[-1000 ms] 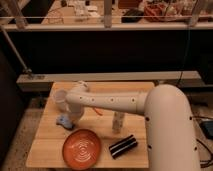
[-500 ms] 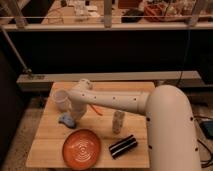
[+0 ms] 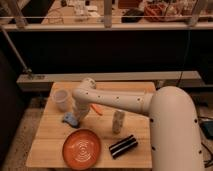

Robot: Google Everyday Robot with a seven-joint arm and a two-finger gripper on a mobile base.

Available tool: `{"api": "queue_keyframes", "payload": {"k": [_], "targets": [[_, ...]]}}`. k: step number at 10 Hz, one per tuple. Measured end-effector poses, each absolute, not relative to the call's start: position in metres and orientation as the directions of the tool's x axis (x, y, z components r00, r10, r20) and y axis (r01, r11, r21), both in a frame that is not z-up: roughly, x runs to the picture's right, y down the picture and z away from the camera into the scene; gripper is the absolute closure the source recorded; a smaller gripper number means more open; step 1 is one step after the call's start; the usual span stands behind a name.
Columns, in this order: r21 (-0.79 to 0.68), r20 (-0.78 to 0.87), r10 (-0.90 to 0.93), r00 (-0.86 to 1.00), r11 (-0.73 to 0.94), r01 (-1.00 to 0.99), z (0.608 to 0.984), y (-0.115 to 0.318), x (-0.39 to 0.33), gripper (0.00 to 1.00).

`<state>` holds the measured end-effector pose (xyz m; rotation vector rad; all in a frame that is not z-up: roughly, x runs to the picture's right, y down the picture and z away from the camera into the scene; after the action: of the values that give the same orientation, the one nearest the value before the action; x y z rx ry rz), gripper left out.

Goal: Wipe the white sponge on the table

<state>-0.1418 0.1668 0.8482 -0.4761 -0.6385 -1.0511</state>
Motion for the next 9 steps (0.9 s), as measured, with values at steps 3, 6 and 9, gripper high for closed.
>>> {"api": "queue_keyframes", "payload": {"k": [3, 6, 9], "targets": [[-0.068, 0.687, -0.636, 0.353, 0.427, 0.902, 0.85, 0.166, -0.127, 0.97], [-0.079, 0.682, -0.628, 0.375, 0.446, 0.892, 0.854, 0.163, -0.111, 0.97], [-0.088, 0.681, -0.619, 0.39, 0.46, 0.884, 0.857, 0.163, -0.096, 0.97]]}}
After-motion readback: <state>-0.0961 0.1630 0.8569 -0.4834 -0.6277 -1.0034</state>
